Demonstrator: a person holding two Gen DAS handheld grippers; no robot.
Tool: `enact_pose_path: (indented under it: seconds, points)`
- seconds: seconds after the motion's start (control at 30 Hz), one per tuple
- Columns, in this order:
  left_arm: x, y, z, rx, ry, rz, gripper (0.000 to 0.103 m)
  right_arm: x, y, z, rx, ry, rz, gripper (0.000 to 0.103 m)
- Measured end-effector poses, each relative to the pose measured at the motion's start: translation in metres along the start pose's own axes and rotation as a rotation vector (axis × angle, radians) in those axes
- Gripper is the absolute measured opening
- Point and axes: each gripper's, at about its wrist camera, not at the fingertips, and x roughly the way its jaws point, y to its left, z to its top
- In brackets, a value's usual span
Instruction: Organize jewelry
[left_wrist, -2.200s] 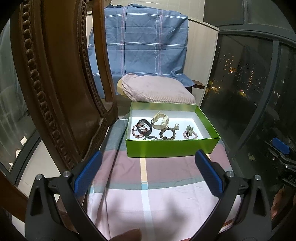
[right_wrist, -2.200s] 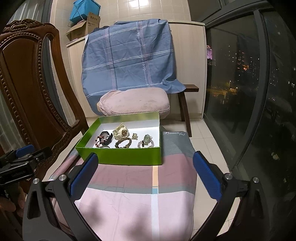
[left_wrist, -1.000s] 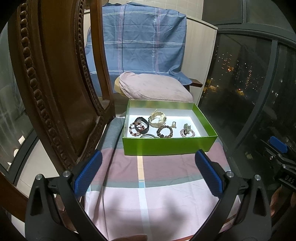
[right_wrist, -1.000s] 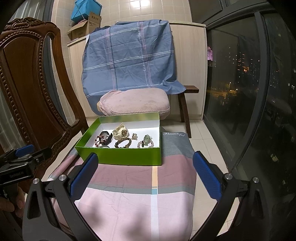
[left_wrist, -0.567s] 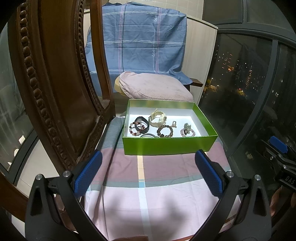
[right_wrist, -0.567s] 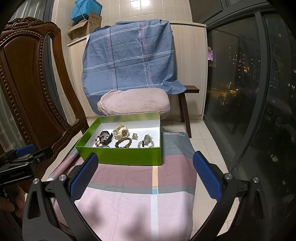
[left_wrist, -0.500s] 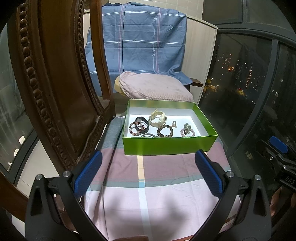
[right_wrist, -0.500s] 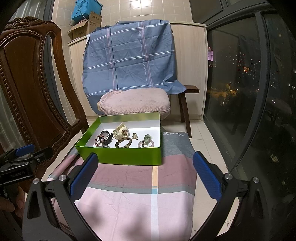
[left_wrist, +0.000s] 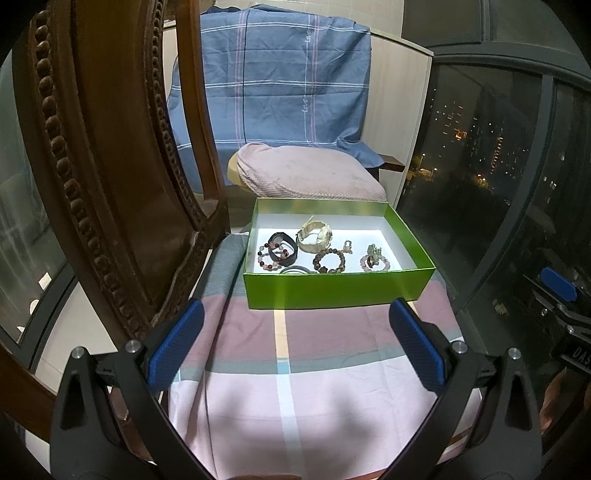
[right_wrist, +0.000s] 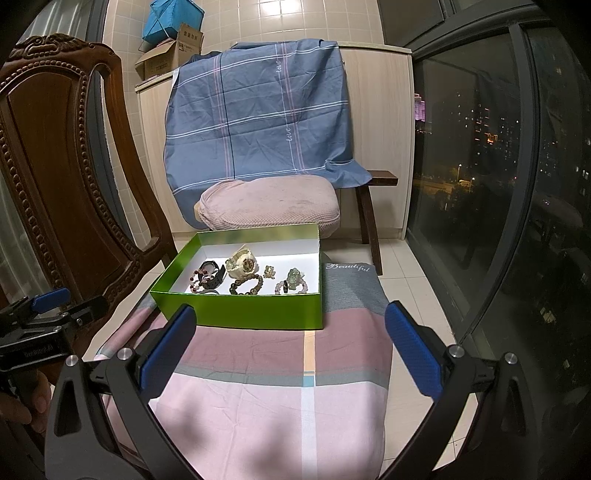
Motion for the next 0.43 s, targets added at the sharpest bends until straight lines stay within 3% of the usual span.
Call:
enact_pose_path:
  seconds: [0.43]
  points:
    - [0.0021, 0.0016, 0.0003, -0.002, 0.014, 0.004, 0.099, 0.0001, 0.0009, -0.0004, -0.001, 0.001, -0.001, 0.100]
